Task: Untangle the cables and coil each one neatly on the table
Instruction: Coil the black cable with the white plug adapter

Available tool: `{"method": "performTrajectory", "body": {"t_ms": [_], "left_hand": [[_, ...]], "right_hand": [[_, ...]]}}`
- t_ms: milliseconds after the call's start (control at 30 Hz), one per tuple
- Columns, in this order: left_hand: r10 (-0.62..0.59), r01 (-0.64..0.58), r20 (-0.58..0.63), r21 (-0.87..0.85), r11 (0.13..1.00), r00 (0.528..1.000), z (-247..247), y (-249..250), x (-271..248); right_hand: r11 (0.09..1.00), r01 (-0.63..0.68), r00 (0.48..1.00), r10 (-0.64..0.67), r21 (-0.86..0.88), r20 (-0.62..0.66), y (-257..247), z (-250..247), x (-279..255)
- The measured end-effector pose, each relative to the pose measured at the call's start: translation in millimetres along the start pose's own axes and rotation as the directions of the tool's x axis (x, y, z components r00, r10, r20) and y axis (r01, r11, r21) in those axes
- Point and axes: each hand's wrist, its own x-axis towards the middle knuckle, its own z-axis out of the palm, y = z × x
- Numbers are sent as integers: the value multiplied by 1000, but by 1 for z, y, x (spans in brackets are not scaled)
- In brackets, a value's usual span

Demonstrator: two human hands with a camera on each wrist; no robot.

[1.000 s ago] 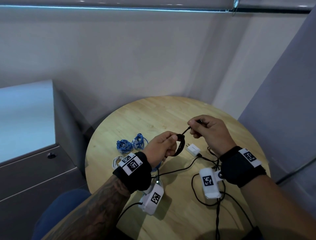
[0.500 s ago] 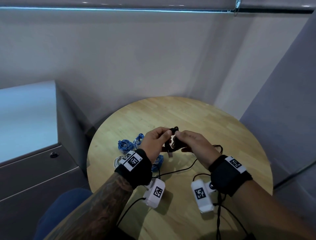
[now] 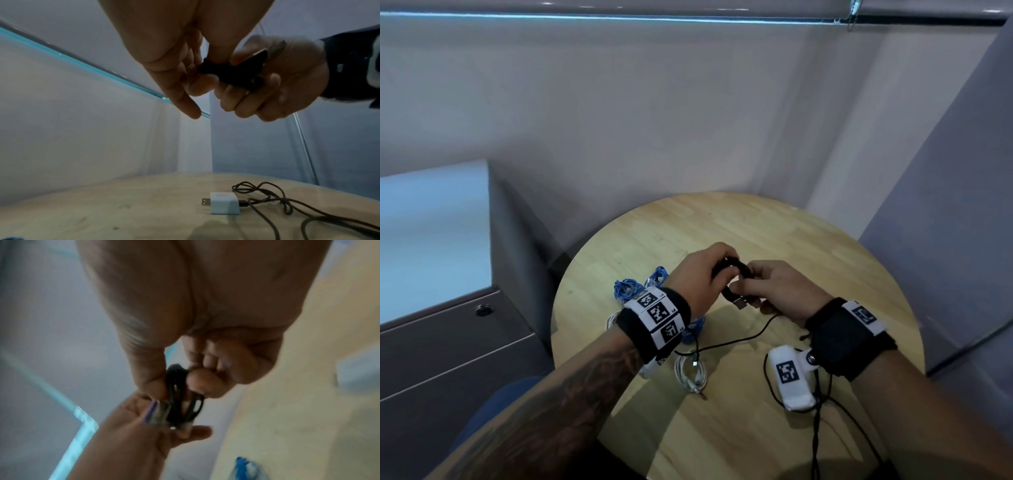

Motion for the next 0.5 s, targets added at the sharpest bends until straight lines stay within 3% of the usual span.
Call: {"method": "performTrajectory", "body": {"t_ms": [100,233,333,433,500], "left_hand": [[-89,88,-20,-39,995,996,-2,-5,6],[-195,196,21,-99,976,981,-8,-7,20],[-217,220,82,-30,975,973,-8,-10,32],[-226,227,61,-4,974,972,-3,-18,38],[-248,249,53,-11,968,967,1,-23,39]], "right_hand": [[983,146,973,-163,-107,-164,1,2,3],[967,226,914,-252,-116,-318,5,7,14],[954,222,911,-276,-200,-307,9,0,26],[959,189,930,-244,-211,-275,15,-4,32],[922,134,927,-246,-362,-284,19,-1,35]]}}
